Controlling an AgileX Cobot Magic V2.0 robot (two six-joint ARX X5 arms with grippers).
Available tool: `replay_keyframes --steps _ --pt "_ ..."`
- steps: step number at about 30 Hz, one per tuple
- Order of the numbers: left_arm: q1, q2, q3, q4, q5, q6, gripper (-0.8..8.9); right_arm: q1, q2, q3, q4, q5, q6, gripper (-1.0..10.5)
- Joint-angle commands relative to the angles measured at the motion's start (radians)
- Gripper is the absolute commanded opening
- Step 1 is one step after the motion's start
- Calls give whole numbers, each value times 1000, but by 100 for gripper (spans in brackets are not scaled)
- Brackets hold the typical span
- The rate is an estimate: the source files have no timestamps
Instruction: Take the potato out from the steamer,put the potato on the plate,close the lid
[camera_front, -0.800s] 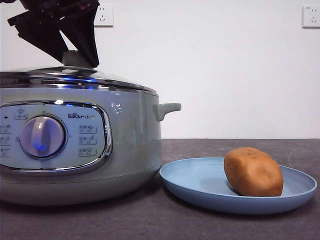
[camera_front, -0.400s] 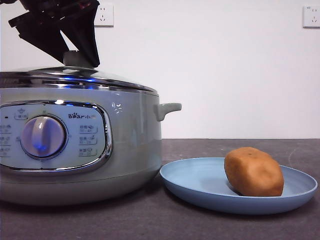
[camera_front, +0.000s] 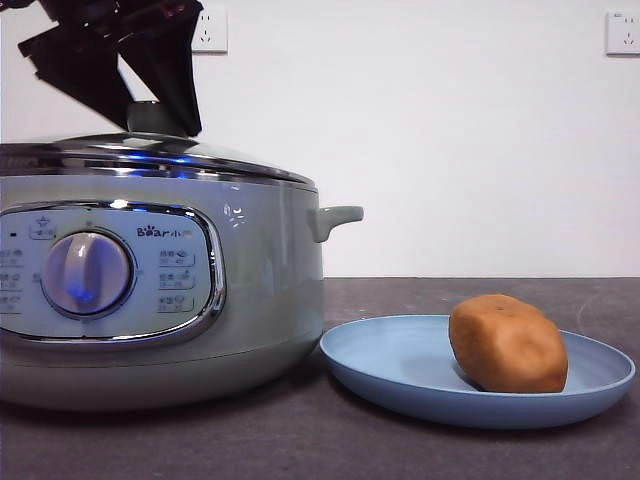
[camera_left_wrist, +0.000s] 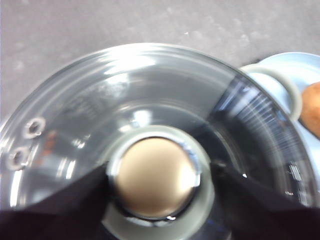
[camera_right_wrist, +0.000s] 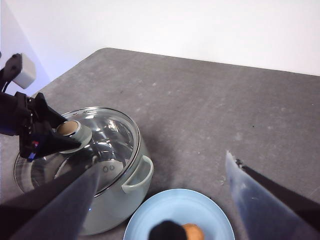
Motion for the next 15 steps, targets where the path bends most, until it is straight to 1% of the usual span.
replay_keyframes --steps 1,6,15 --pt "-2 16 15 -25 10 0 378 1 -2 2 6 -1 9 426" --pt "-2 -7 114 -28 10 0 378 0 -2 2 6 -1 9 426" --pt "-3 -121 377 -80 11 7 377 1 -1 2 10 -1 1 427"
